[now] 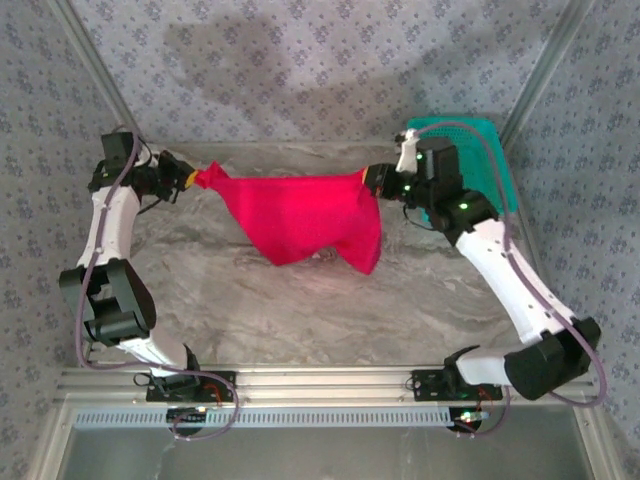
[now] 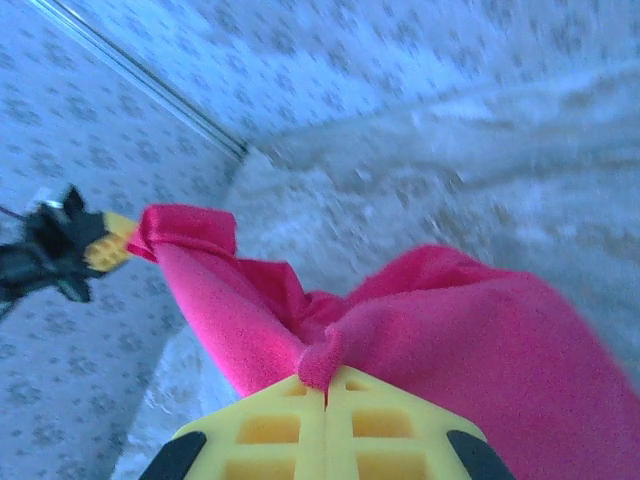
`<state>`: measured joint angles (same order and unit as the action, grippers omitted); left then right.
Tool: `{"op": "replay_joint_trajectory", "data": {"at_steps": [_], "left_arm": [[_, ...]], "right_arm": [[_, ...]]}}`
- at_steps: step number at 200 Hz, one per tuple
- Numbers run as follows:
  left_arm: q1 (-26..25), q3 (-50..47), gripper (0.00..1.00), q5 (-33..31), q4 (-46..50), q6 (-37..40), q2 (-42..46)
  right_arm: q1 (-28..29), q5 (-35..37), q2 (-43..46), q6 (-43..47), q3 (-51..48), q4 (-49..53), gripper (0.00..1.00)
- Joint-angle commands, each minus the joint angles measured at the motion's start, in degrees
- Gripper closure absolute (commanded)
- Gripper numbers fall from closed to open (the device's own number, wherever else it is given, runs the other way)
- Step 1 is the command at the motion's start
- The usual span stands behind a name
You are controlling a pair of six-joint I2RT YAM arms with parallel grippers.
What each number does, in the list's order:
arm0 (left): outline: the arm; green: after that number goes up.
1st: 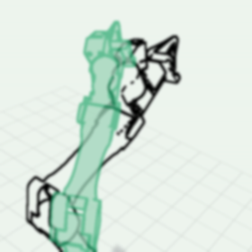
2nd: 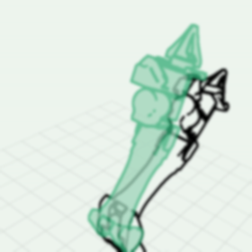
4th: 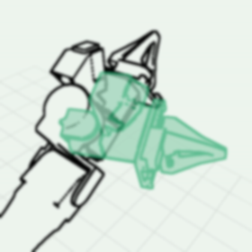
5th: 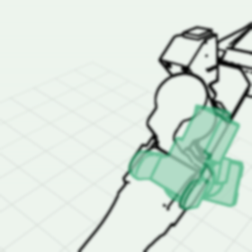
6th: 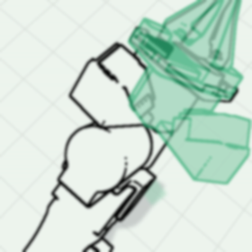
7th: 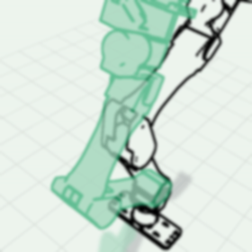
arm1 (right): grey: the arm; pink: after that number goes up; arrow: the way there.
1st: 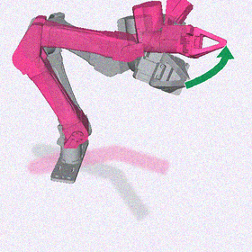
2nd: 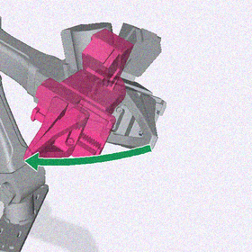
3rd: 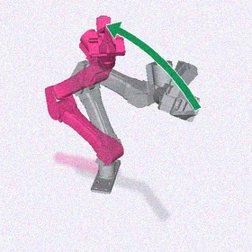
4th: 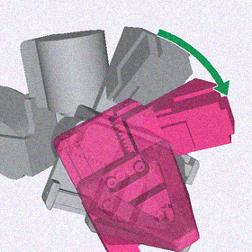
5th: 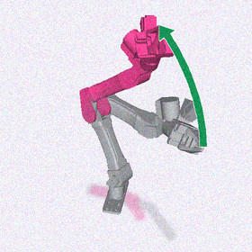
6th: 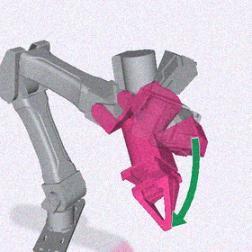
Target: Fold the inside-out t-shirt
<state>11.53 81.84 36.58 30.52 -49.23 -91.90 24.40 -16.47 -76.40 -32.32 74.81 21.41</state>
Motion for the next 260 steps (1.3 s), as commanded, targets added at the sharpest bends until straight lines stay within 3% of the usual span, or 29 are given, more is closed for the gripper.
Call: {"op": "replay_joint_trajectory", "data": {"at_steps": [1, 29, 42, 56, 85, 106, 124, 138, 164, 199, 208, 223, 231, 260], "left_arm": [[-1.68, -2.15, 1.00, -1.06, -4.55, -0.70, 2.80], [-2.30, -3.06, 1.00, -1.46, -3.11, 1.11, 1.72], [-2.47, -3.64, 1.00, -2.80, -1.95, 2.35, 2.17], [-2.80, -4.60, 1.00, -5.27, -0.93, 3.66, 3.41], [-5.17, -6.19, 1.00, -15.67, 2.74, 7.58, 7.60], [-9.89, -7.62, 0.85, -26.71, 5.36, 10.98, 11.37], [-14.98, -9.49, 0.64, -32.39, 5.02, 12.47, 13.82], [-18.81, -11.13, 0.54, -32.62, 2.83, 13.02, 14.47], [-22.96, -11.54, 0.50, -30.64, 1.07, 12.37, 10.89], [-25.96, -12.83, 0.37, -25.91, -1.23, 11.48, 2.19], [-26.37, -13.25, 0.36, -24.99, -1.72, 11.46, -0.22], [-26.56, -14.08, 0.35, -24.09, -2.82, 11.18, -3.39], [-26.56, -14.34, 0.35, -23.96, -3.30, 11.25, -4.80], [-26.47, -13.52, 0.41, -25.97, -3.08, 12.35, -9.16]], "right_arm": [[3.31, 3.20, -5.88, -1.24, -8.79, -2.32, 1.00], [9.77, 1.43, -13.31, 0.08, -17.24, -5.60, 1.00], [11.92, 3.26, -13.89, 1.50, -18.09, -4.68, 0.88], [13.26, 6.94, -13.32, 3.58, -17.27, -2.53, 0.66], [13.22, 11.84, -12.94, 6.24, -11.51, 3.04, 0.55], [12.53, 12.91, -13.56, 6.67, -7.17, 3.99, 0.48], [11.82, 13.56, -16.48, 6.81, -1.91, 4.93, 0.44], [11.55, 13.66, -21.03, 7.57, 2.94, 6.99, 0.40], [11.17, 13.88, -31.87, 7.92, 12.70, 14.37, 0.40], [9.68, 12.31, -38.37, 6.22, 16.97, 18.50, 0.46], [8.94, 11.33, -38.39, 6.16, 16.80, 17.95, 0.55], [8.00, 9.80, -37.19, 6.39, 16.94, 17.80, 0.89], [7.73, 9.64, -35.61, 6.39, 17.00, 17.74, 1.00], [7.51, 6.75, -26.78, 6.65, 15.67, 15.31, 1.00]]}}
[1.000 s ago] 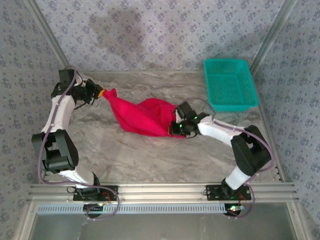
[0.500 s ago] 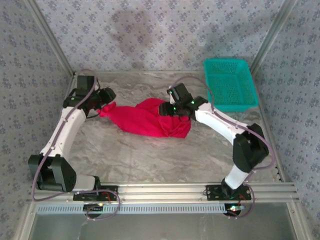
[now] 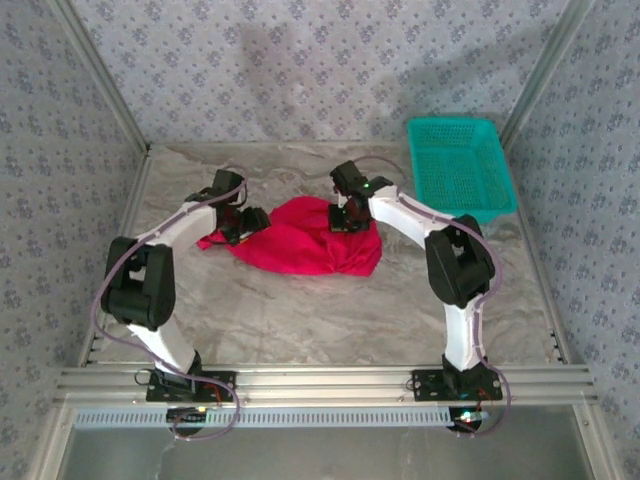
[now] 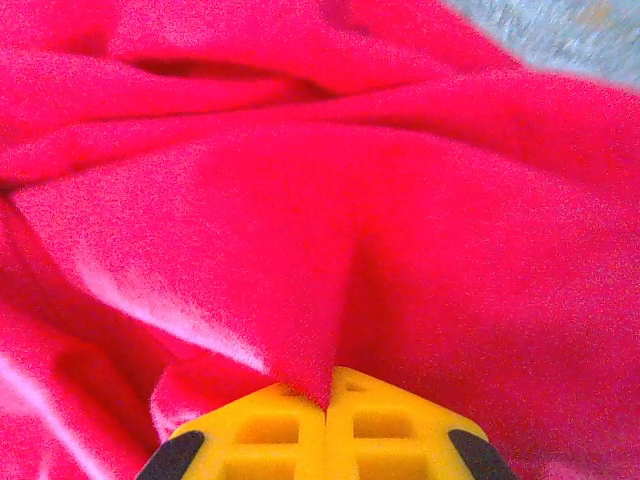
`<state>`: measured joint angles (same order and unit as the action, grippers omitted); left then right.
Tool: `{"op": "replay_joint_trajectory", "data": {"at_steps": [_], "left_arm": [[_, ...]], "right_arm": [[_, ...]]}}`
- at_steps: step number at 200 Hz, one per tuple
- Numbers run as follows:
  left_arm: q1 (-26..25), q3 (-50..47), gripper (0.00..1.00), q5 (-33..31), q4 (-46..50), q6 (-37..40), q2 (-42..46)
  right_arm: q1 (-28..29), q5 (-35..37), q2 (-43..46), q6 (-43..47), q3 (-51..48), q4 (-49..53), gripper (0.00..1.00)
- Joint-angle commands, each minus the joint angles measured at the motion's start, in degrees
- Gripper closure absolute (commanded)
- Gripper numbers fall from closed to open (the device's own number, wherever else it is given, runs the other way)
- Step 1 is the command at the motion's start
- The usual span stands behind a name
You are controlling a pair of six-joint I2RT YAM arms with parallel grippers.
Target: Fold the inside-out t-shirt
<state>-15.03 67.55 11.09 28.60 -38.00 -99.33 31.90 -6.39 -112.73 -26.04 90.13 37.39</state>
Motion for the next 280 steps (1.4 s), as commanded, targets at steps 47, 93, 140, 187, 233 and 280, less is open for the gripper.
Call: {"op": "replay_joint_trajectory", "data": {"at_steps": [47, 93, 140, 187, 233, 280], "left_arm": [[0.87, 4.09, 0.99, -4.72, 2.16, 3.49, -6.36], [3.58, 10.81, 1.00, -8.43, 9.33, 5.34, 0.92], [8.03, 24.67, 1.00, -10.39, 15.87, 7.08, 15.08], [8.28, 34.33, 1.00, -7.36, 15.57, 6.55, 16.65], [8.01, 40.14, 1.00, 0.06, 17.26, 5.79, 11.02], [5.87, 24.40, 0.36, 9.19, 7.66, 1.12, 10.39]], "right_arm": [[-1.52, -7.48, 25.90, -3.50, -8.97, -13.93, 1.00], [-1.67, -9.69, 28.83, -4.75, -4.99, -13.03, 1.00], [-1.44, -11.27, 33.23, -9.54, -2.06, -13.95, 1.00], [-2.20, -9.12, 37.46, -14.10, -4.42, -15.11, 1.00], [-2.62, -8.93, 38.34, -15.80, -6.50, -15.13, 1.00], [-5.00, -9.69, 38.46, -15.84, -8.75, -14.25, 1.00]]}}
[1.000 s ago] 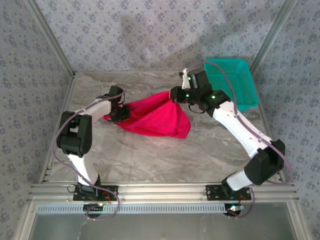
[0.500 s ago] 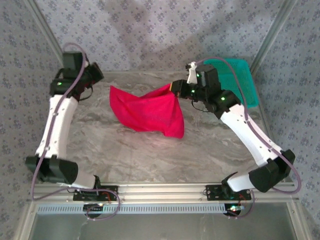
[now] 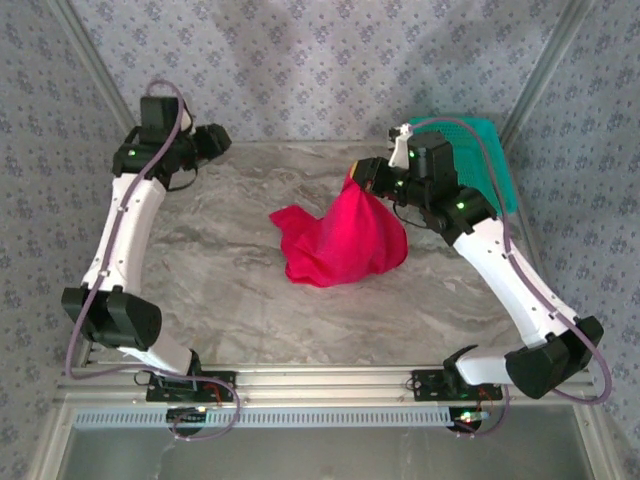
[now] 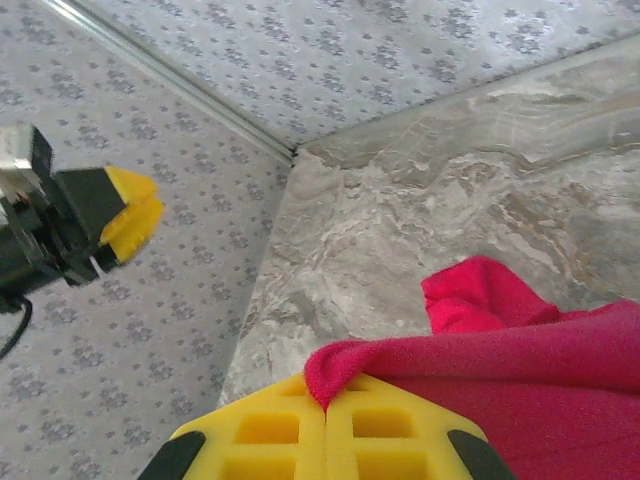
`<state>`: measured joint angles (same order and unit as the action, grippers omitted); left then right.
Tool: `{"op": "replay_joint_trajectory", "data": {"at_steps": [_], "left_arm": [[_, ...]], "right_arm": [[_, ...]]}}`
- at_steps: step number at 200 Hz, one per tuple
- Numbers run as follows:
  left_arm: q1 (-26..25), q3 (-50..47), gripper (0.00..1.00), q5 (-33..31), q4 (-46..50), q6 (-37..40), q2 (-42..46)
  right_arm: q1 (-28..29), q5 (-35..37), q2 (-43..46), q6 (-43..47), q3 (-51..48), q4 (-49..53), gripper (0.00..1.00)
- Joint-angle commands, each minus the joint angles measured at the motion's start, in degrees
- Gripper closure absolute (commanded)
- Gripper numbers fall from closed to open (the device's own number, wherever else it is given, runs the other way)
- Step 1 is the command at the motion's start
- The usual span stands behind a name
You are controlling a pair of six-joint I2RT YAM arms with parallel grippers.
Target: Fold the inside-out t-shirt
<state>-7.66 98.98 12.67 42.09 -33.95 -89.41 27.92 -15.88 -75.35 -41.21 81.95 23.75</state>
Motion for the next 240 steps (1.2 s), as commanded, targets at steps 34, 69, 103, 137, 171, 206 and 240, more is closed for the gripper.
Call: {"op": "replay_joint_trajectory", "data": {"at_steps": [34, 69, 103, 137, 171, 206, 240], "left_arm": [[-6.36, -17.94, 0.26, 7.33, -13.28, -5.28, -2.95], [-8.97, -19.05, 0.30, 5.61, -15.40, -5.68, -13.05], [-10.51, -15.83, 0.32, 4.18, -15.80, -5.64, -21.50], [-10.88, -13.16, 0.37, 4.12, -15.74, -5.99, -28.15], [-10.24, -10.04, 0.91, 3.70, -13.91, -5.38, -29.51], [-7.23, 0.18, 1.00, 2.22, -4.08, -2.24, -24.57], [-2.85, 21.45, 1.00, 2.64, 7.21, -0.79, -20.66]], "right_arm": [[-1.84, -0.94, 1.51, -1.11, -2.31, -1.04, 1.00], [-2.05, -1.59, 1.57, -1.01, -2.66, -0.95, 1.00], [-2.40, -0.91, 2.31, -0.44, -3.22, -0.15, 1.00], [-2.81, -1.34, 3.09, -0.54, -4.39, -0.09, 1.00], [-3.40, -1.76, 4.64, -0.80, -5.97, -0.03, 1.00], [-3.81, -1.27, 7.40, -0.19, -7.35, 1.85, 1.00], [-3.85, -0.90, 11.17, -2.70, -10.43, 0.48, 1.00]]}}
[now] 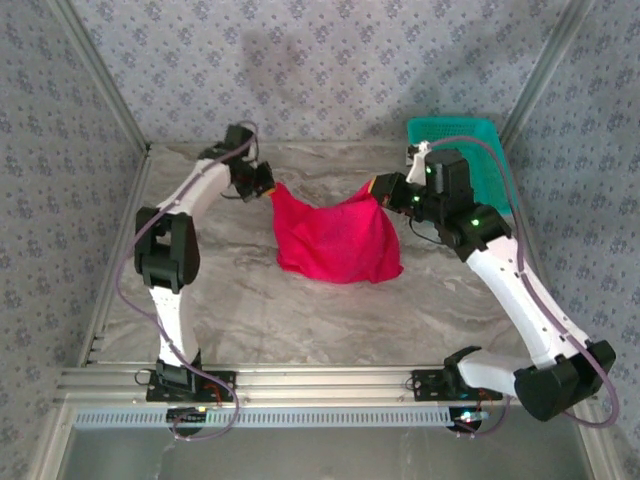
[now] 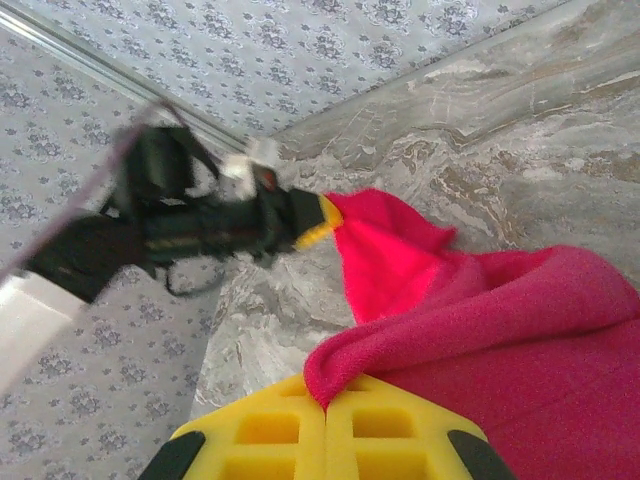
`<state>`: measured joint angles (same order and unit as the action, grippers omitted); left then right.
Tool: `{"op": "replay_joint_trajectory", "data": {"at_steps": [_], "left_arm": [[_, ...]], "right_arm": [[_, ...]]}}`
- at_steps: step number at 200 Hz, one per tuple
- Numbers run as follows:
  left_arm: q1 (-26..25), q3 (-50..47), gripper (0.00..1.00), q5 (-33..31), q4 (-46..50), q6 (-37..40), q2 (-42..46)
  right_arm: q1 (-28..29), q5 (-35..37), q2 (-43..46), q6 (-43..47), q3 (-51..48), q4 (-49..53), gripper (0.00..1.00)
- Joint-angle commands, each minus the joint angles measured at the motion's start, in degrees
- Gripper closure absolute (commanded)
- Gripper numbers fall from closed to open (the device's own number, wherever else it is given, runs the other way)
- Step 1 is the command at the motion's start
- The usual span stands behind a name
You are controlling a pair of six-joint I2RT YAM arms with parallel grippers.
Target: Fold the inside-out t-shirt
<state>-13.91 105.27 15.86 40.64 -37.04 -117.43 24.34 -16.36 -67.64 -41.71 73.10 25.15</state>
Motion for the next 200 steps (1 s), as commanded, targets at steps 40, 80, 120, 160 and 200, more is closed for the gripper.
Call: {"op": "replay_joint_trajectory", "data": {"at_steps": [40, 80, 120, 160, 200], "left_arm": [[4.80, 60.60, 1.00, -0.63, 22.92, 2.82, -3.22], [4.83, 56.04, 1.00, 3.38, 11.37, -1.93, -0.50], [0.35, 52.32, 1.00, 5.39, 10.21, -0.45, -6.19], [-5.42, 54.31, 1.00, 4.93, 11.38, -0.18, -18.27], [-7.19, 56.96, 0.99, 3.50, 9.72, -1.92, -27.86]], "right_arm": [[6.11, 4.81, 7.95, -11.06, -12.15, -10.54, 1.00], [15.67, 12.75, 7.17, -13.37, -17.97, -19.15, 1.00], [12.64, 21.14, 6.64, -13.63, -20.18, -11.37, 1.00], [6.08, 26.77, 6.38, -21.56, -31.95, -10.85, 1.00], [5.11, 35.90, 7.32, -28.49, -40.83, -8.58, 0.87]]}}
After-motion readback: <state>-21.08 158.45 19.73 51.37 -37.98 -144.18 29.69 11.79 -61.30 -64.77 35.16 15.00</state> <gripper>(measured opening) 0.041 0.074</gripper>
